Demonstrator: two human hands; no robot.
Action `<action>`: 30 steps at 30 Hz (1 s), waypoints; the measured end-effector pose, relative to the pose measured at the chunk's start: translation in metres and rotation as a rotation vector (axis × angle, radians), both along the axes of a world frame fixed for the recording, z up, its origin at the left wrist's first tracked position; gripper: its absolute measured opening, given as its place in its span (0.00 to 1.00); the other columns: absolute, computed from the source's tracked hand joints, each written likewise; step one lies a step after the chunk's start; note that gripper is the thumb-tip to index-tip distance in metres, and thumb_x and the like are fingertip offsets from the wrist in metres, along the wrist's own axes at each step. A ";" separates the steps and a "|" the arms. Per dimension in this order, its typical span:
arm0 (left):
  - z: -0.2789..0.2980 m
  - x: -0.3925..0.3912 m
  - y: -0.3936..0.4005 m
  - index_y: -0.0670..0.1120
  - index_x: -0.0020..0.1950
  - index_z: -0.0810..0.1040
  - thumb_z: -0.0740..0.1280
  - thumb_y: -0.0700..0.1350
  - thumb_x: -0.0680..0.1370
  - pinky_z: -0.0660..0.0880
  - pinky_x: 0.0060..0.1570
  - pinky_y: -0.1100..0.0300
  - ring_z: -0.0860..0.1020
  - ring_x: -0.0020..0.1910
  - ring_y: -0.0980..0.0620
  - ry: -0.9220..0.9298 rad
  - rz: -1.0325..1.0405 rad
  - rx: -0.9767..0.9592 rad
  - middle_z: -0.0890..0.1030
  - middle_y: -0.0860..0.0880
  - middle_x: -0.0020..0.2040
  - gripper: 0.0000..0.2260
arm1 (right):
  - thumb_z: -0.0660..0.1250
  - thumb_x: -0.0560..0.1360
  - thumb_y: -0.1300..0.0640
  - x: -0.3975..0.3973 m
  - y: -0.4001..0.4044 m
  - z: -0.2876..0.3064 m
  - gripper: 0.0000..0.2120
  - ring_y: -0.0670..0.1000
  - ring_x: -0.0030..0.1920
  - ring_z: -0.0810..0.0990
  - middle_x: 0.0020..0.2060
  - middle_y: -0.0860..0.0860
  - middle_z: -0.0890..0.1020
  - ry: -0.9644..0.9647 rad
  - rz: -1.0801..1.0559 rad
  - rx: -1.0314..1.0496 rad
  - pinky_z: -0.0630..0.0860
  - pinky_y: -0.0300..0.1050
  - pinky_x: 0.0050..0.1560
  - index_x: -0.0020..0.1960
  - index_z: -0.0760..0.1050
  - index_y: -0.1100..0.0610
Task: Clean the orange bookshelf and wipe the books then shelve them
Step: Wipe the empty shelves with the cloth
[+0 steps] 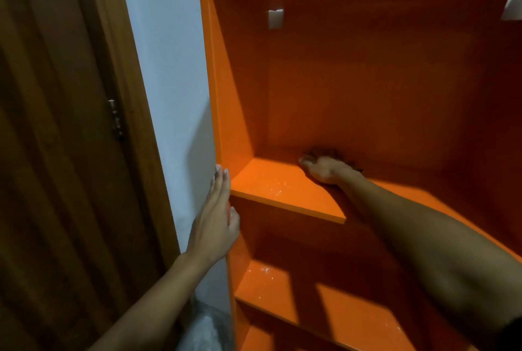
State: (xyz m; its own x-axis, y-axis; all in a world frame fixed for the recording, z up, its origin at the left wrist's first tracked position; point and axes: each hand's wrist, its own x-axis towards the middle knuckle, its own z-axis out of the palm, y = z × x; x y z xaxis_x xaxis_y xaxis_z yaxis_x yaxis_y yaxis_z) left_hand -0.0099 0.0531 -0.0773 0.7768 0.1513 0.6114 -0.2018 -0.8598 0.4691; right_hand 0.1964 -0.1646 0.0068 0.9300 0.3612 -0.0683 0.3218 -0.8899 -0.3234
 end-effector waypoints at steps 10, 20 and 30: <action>0.001 -0.002 0.007 0.64 0.77 0.34 0.59 0.39 0.83 0.80 0.58 0.47 0.62 0.78 0.45 -0.038 0.000 0.026 0.37 0.65 0.78 0.39 | 0.50 0.83 0.41 -0.049 0.035 0.000 0.25 0.58 0.75 0.63 0.77 0.54 0.64 -0.201 0.248 -0.029 0.62 0.57 0.72 0.78 0.60 0.46; -0.002 0.000 0.029 0.53 0.82 0.44 0.56 0.33 0.80 0.66 0.73 0.43 0.49 0.81 0.54 -0.014 -0.055 0.098 0.44 0.58 0.82 0.36 | 0.67 0.78 0.61 -0.124 0.027 -0.007 0.19 0.47 0.67 0.75 0.65 0.52 0.79 -0.235 0.791 0.309 0.70 0.45 0.68 0.69 0.75 0.55; 0.000 -0.002 0.036 0.58 0.80 0.42 0.59 0.41 0.84 0.52 0.74 0.60 0.46 0.80 0.60 0.006 -0.074 0.097 0.43 0.63 0.80 0.33 | 0.60 0.82 0.62 -0.034 0.048 0.043 0.09 0.46 0.36 0.77 0.42 0.49 0.80 -0.157 0.161 0.662 0.72 0.39 0.35 0.51 0.76 0.51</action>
